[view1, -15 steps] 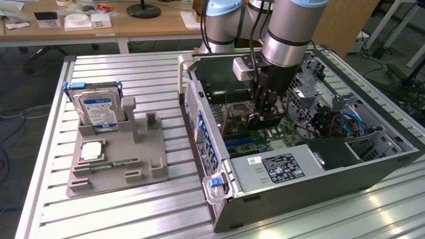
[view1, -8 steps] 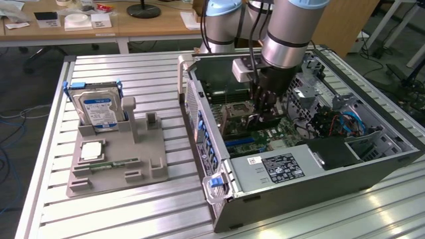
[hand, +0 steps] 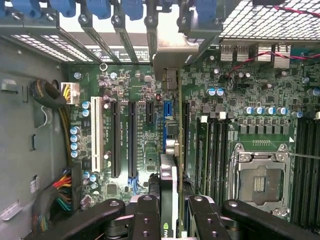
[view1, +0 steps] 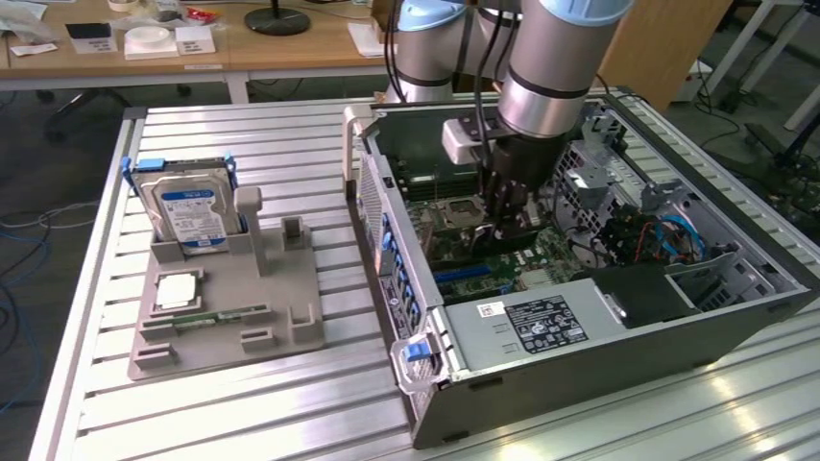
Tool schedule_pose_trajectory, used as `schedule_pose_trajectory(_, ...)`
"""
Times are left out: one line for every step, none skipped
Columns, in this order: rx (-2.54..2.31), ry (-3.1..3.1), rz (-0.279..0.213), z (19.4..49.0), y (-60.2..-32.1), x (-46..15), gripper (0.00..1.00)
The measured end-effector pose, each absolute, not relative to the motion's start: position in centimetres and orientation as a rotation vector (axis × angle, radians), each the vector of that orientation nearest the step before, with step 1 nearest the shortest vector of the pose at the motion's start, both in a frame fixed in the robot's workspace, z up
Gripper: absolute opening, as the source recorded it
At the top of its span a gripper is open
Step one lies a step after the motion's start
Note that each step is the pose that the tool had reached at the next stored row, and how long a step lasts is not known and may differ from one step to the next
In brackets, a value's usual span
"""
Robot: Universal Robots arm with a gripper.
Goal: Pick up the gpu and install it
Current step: 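Insert the gpu into the slot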
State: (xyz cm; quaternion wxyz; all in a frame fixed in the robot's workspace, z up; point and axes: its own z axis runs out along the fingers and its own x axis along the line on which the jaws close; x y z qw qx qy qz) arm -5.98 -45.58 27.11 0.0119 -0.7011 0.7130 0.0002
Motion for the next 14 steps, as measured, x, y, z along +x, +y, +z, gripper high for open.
schedule_pose_trajectory(-2.186, 2.223, 0.001, 27.1, -45.61, -6.01, 0.27)
schedule_pose_trajectory(-2.187, 2.222, 0.001, 27.08, -45.67, -6.04, 0.27)
schedule_pose_trajectory(-2.187, 2.222, 0.001, 27.05, -45.73, -6.08, 0.27)
schedule_pose_trajectory(-2.187, 2.222, 0.001, 27.02, -45.76, -6.14, 0.27)
schedule_pose_trajectory(-2.187, 2.221, 0.001, 26.98, -45.78, -6.2, 0.27)
schedule_pose_trajectory(-2.188, 2.221, 0.001, 26.95, -45.78, -6.27, 0.27)
schedule_pose_trajectory(-2.188, 2.221, 0.0, 26.92, -45.78, -6.35, 0.27)
schedule_pose_trajectory(-2.187, 2.221, 0.0, 26.87, -45.79, -6.43, 0.27)
schedule_pose_trajectory(-2.187, 2.221, 0.0, 26.81, -45.78, -6.5, 0.27)
schedule_pose_trajectory(-2.187, 2.221, 0.0, 26.74, -45.78, -6.57, 0.27)
schedule_pose_trajectory(-2.187, 2.221, 0.0, 26.65, -45.78, -6.62, 0.27)
schedule_pose_trajectory(-2.188, 2.22, 0.0, 26.56, -45.78, -6.64, 0.27)
schedule_pose_trajectory(-2.188, 2.22, 0.0, 26.44, -45.78, -6.67, 0.27)
schedule_pose_trajectory(-2.188, 2.22, 0.0, 26.33, -45.78, -6.7, 0.27)
